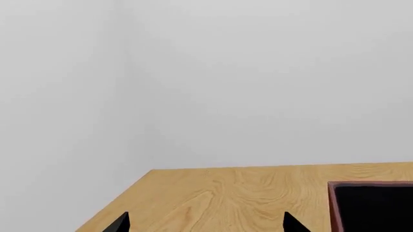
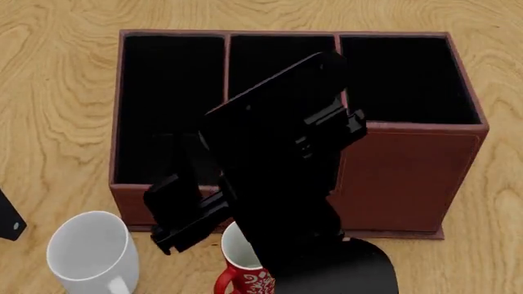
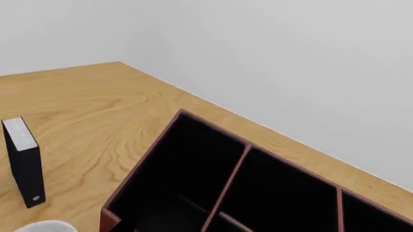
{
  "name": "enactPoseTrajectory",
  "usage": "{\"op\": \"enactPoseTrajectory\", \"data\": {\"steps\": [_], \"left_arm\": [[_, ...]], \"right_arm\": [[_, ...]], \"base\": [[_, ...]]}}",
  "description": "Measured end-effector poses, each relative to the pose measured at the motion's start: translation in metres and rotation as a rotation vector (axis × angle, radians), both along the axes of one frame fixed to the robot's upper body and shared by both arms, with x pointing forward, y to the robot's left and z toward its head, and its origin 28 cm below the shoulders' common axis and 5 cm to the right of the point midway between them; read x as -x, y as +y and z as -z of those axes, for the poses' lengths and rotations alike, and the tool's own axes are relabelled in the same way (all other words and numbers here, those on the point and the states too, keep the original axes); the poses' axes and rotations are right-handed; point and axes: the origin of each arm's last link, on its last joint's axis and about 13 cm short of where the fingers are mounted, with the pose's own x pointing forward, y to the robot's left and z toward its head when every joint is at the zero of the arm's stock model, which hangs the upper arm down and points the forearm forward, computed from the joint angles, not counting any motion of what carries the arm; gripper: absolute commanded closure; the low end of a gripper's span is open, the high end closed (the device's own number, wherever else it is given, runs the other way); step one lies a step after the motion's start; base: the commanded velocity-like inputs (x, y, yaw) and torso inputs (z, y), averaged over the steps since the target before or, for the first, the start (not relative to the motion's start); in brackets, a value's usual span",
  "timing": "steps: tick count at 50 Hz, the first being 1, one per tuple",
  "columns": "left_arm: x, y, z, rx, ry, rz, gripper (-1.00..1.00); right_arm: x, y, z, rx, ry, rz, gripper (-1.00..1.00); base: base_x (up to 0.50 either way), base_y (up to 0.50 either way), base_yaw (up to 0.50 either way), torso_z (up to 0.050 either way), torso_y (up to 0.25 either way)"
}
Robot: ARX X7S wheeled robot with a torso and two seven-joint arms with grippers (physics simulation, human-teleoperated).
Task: Pick up the white mug and place it to the right of the caddy.
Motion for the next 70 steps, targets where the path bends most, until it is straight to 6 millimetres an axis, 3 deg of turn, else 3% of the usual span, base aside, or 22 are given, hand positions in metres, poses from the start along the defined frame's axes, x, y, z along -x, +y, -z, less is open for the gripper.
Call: {"op": "enactPoseTrajectory", "data": {"steps": [12,31,70], "left_arm": [[0.000,0.000,-0.001,0.005,0.000,0.004,-1.00],[0.003,0.003,-0.004,0.018,-0.014,0.003,-1.00],[0.003,0.006,0.000,0.017,-0.007,-0.007,-1.00]], "right_arm": [[-0.006,0.012,0.002,-0.011,0.053,-0.039,-1.00],[0.005,0.034,0.002,-0.019,0.167,-0.208,-1.00],[0.005,0.060,0.026,0.016,0.360,-0.348,-1.00]], "base": [[0.00,0.00,0.00,0.000,0.000],[0.00,0.00,0.00,0.000,0.000],[0.00,0.00,0.00,0.000,0.000]]}}
